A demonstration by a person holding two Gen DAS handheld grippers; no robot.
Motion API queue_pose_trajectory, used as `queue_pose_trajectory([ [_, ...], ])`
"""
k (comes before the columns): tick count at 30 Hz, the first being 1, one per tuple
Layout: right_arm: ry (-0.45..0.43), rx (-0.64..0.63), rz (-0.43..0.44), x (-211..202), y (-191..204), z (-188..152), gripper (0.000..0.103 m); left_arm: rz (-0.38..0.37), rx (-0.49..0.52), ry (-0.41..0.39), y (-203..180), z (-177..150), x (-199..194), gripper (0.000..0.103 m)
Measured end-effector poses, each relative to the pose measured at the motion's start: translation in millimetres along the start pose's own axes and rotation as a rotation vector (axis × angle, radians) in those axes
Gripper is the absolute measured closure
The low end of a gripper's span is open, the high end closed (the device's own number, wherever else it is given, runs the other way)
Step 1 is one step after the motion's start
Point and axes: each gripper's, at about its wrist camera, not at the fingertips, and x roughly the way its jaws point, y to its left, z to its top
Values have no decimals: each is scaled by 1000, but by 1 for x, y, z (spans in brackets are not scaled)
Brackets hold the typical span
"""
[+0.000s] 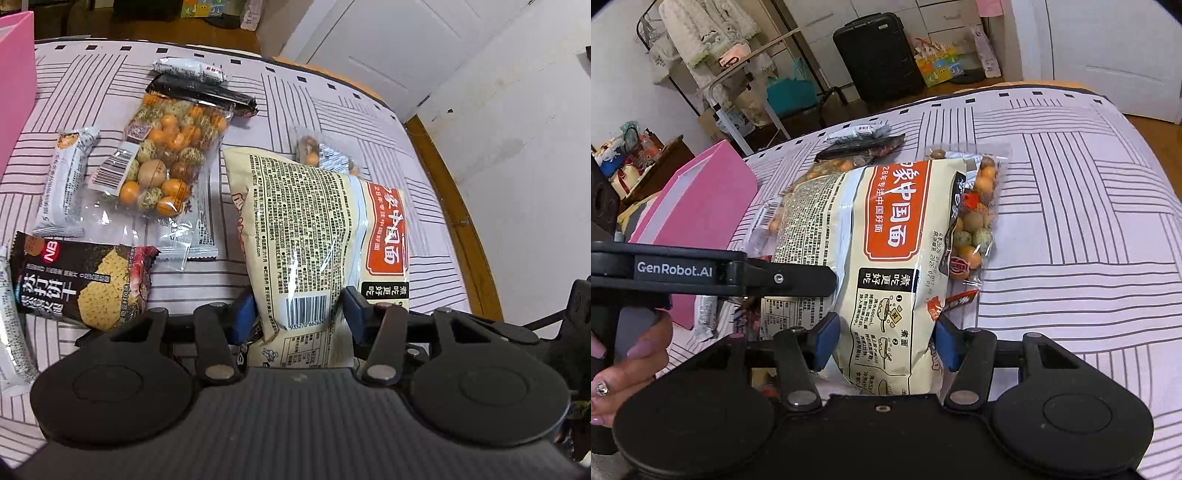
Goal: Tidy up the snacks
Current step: 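Lower the left tool and grasp the cream noodle bag, then carry the noodle bag with the left tool into the pink box and release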
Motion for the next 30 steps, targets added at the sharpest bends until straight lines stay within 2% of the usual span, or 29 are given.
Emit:
queue_pose_trajectory([
  [6,49,9,9,-18,21,8,42,22,8,31,-6,1,-29,54],
  [14,102,-150,13,-41,77,25,42,54,-26,20,4,-10,-90,53],
  [20,115,-214,88,-60,116,32,42,99,-66,-42,10,-25,-148,53],
  [23,106,-287,121,-68,141,33,42,124,-76,-78,15,-34,-179,53],
  [30,139,-429,166,-64,204,45,42,192,-119,-157,40,-46,-233,52],
])
